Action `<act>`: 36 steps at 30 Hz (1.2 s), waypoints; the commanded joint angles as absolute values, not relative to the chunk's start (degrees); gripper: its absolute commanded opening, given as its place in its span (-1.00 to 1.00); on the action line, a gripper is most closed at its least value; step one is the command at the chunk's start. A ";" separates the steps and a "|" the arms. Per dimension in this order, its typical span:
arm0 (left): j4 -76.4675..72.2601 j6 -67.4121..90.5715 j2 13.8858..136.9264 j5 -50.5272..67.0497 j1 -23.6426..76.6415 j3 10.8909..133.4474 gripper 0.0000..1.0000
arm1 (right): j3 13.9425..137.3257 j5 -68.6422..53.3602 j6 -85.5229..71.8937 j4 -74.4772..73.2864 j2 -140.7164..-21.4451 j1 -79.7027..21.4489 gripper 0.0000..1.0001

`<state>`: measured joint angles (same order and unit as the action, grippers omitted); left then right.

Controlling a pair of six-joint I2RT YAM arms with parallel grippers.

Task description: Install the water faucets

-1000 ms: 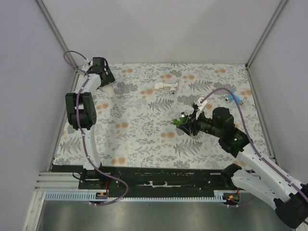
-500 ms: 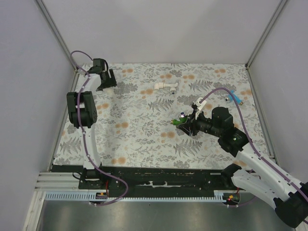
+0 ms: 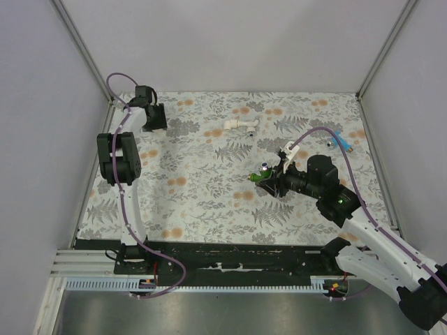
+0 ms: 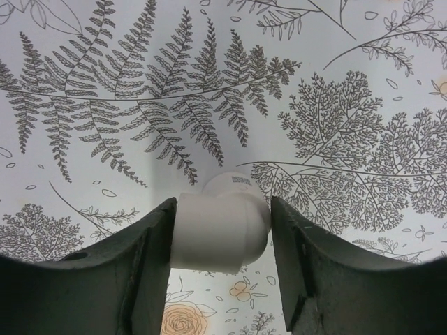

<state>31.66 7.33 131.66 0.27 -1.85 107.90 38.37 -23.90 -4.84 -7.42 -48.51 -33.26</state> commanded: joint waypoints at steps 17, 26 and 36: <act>29.63 19.32 107.08 0.79 1.93 80.55 -0.04 | 38.24 -24.52 -5.71 -6.15 -44.65 -33.13 -1.00; 24.88 29.69 82.56 -8.86 15.10 54.86 0.01 | 36.21 -25.49 -7.38 -5.80 -41.40 -33.13 -1.00; 23.82 44.46 69.70 -19.85 32.51 40.44 0.01 | 33.93 -26.72 -9.14 -5.01 -38.67 -33.13 -1.00</act>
<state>26.61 35.14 71.24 -12.36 28.64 43.38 34.48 -25.69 -8.12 -7.84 -39.90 -33.21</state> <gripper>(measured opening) 0.575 0.400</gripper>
